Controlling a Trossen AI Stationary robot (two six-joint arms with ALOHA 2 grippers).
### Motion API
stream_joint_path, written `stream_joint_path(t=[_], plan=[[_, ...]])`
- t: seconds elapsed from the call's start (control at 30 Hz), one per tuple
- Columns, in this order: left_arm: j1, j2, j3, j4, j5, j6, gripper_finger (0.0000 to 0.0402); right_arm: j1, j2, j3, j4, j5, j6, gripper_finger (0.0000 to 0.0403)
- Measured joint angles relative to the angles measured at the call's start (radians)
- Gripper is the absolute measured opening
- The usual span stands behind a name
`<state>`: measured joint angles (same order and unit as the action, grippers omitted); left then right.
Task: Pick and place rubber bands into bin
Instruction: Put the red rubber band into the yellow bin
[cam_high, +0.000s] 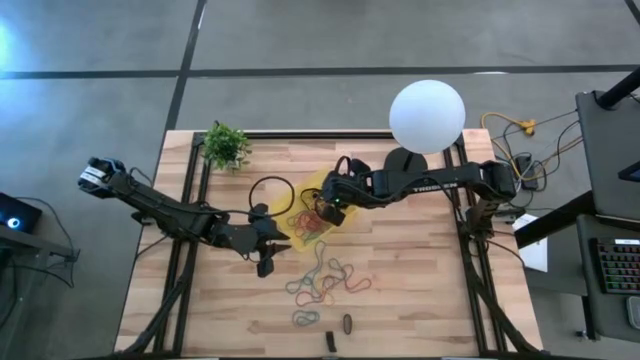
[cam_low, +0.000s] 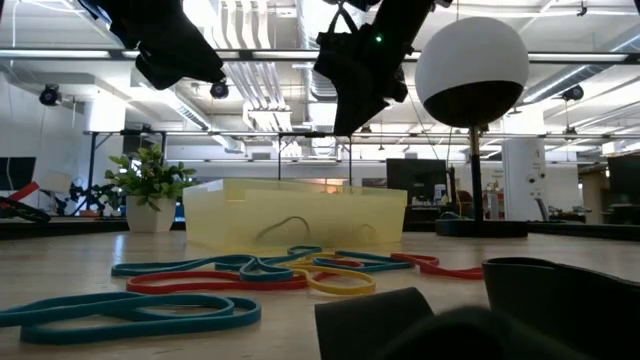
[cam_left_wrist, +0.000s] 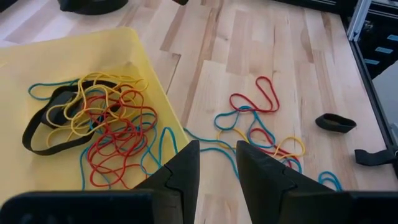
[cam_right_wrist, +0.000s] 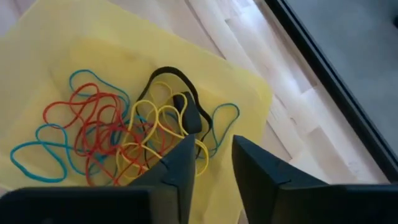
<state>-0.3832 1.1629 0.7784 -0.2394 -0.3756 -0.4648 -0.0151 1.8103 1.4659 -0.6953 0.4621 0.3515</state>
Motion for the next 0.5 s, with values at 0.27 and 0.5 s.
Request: stream_joint_path(t=[0.27, 0.5], plan=[[0.0, 0.0, 0.0, -0.005, 0.1, 0.062, 0.0089, 0.029, -0.019, -0.001, 0.0, -0.214, -0.034, 0.0128], [-0.021, 0.036, 0.0, -0.015, 0.298, 0.166, 0.0089, 0.153, -0.024, -0.017, -0.002, -0.369, -0.031, 0.0128]])
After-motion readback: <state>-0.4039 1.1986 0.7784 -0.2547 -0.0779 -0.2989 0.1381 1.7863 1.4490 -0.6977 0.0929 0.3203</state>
